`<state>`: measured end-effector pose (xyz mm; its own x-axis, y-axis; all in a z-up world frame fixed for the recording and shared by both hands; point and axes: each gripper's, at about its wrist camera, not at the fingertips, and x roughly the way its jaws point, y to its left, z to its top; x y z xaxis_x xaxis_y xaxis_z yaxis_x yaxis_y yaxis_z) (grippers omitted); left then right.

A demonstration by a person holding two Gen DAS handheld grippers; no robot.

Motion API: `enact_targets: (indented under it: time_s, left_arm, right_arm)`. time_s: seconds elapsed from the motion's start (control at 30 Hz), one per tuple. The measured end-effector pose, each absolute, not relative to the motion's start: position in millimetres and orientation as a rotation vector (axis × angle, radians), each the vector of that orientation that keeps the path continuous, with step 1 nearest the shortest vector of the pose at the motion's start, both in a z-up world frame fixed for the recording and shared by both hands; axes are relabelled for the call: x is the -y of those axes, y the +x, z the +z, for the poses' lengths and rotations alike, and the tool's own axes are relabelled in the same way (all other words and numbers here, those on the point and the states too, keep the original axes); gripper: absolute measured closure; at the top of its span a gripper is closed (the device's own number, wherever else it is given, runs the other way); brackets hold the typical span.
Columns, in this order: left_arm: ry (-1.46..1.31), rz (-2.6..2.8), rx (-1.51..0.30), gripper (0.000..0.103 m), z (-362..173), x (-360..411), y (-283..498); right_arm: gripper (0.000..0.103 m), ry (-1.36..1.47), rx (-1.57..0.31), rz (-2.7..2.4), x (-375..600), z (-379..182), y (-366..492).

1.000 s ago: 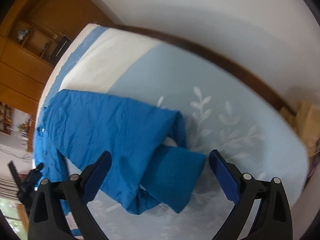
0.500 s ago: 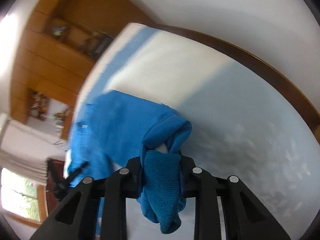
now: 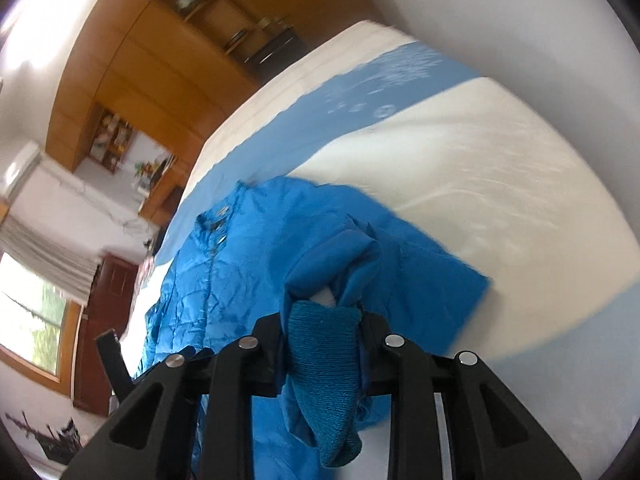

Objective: Fold large clothes
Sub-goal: 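Carry the sleeve across the jacket body toward the left tool, open right tool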

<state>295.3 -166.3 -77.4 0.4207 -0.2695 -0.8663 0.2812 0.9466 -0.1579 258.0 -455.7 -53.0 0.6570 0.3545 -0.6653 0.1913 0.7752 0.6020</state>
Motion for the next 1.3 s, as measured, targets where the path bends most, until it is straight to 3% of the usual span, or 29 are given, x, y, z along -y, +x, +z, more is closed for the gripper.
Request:
enact_targets:
  time_s: [0.17,0.3,0.6,0.87,1.03,1.1,1.3]
  left_arm:
    - [-0.03,-0.355,-1.071,0.015,-67.6,153.5,304.4]
    - [-0.096,-0.402,-1.064,0.012,-63.5,147.1,307.3]
    - [-0.139,-0.576,-1.061,0.011,-62.7,175.3,303.3]
    - [-0.096,-0.55,-1.048,0.011,-62.4,180.8,299.2]
    - [-0.045,-0.496,-1.039,0.011,-64.3,171.1,299.7]
    - [-0.035,-0.486,-1.039,0.011,-65.3,169.7,302.5]
    - [-0.061,-0.493,-1.054,0.011,-69.0,166.5,305.2]
  right_arm:
    - [0.074,0.641,-0.918,0.224,414.6,-59.1,311.6]
    - [0.054,0.669,-0.917,0.389,393.9,-61.0,331.0]
    - [0.051,0.657,-0.815,0.326,435.8,-38.8,290.8]
    - [0.045,0.76,-0.992,0.324,443.0,-84.3,289.9]
    - [0.046,0.732,-0.942,0.25,452.8,-83.0,271.2]
    - [0.04,0.727,-0.913,0.236,460.5,-79.5,258.4]
    - [0.039,0.718,-1.013,0.222,455.1,-104.3,266.7]
